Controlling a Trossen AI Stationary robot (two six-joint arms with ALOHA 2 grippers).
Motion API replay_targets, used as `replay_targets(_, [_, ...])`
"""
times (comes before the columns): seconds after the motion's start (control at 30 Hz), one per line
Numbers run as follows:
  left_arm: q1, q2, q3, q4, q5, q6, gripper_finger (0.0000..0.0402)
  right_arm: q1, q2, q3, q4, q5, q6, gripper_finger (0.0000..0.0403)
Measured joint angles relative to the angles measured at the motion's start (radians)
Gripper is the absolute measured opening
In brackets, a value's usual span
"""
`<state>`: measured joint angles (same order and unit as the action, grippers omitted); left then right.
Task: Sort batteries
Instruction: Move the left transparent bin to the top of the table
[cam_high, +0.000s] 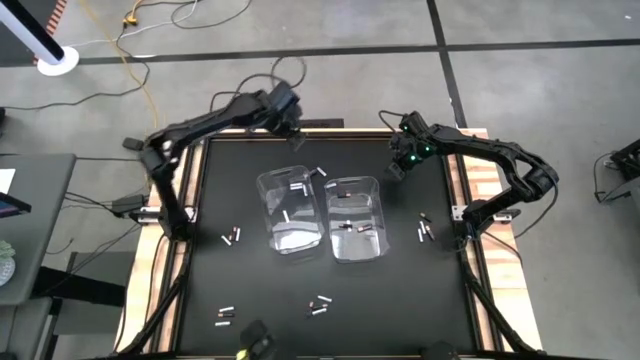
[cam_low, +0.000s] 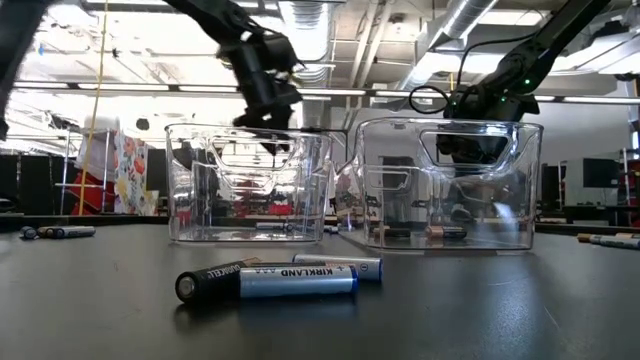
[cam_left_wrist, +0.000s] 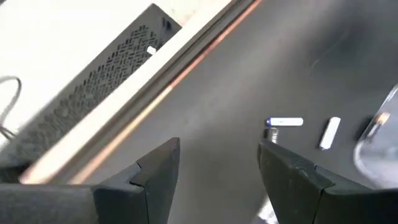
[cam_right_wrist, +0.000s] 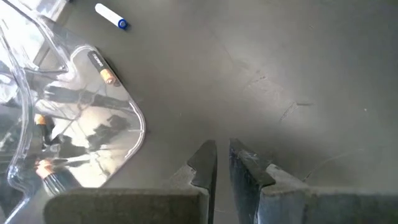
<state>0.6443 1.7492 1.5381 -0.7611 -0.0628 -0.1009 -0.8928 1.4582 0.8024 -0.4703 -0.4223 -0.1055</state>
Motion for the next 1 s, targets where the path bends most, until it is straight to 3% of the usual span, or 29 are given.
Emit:
replay_targets(0.17, [-0.067, -0.211, -0.258, 0.166, -0.107, -0.234, 0.0210, -0.002, 0.000, 0.000, 0.004, 0.001, -0.041, 0.0061])
replay_targets(0.3, [-0.144, -0.328, -0.375, 0.242, -0.209, -0.387, 0.0210, -0.002, 0.000, 0.000, 0.018, 0.001, -0.060, 0.0061])
replay_targets(0.5, [-0.211, -0.397, -0.396, 0.178, -0.351, -0.483, 0.0210, -0.008, 0.000, 0.000, 0.023, 0.003, -0.087, 0.0061])
replay_targets(0.83, [-0.228, -0.411, -0.400, 0.142, -0.361, -0.489, 0.0210, -0.080, 0.000, 0.000, -0.039, 0.005, -0.023, 0.0061])
replay_targets(1.0, [-0.290, -0.442, -0.400, -0.020, -0.431, -0.598, 0.0210, -0.109, -0.001, -0.021, -0.100, 0.043, 0.059, 0.0061])
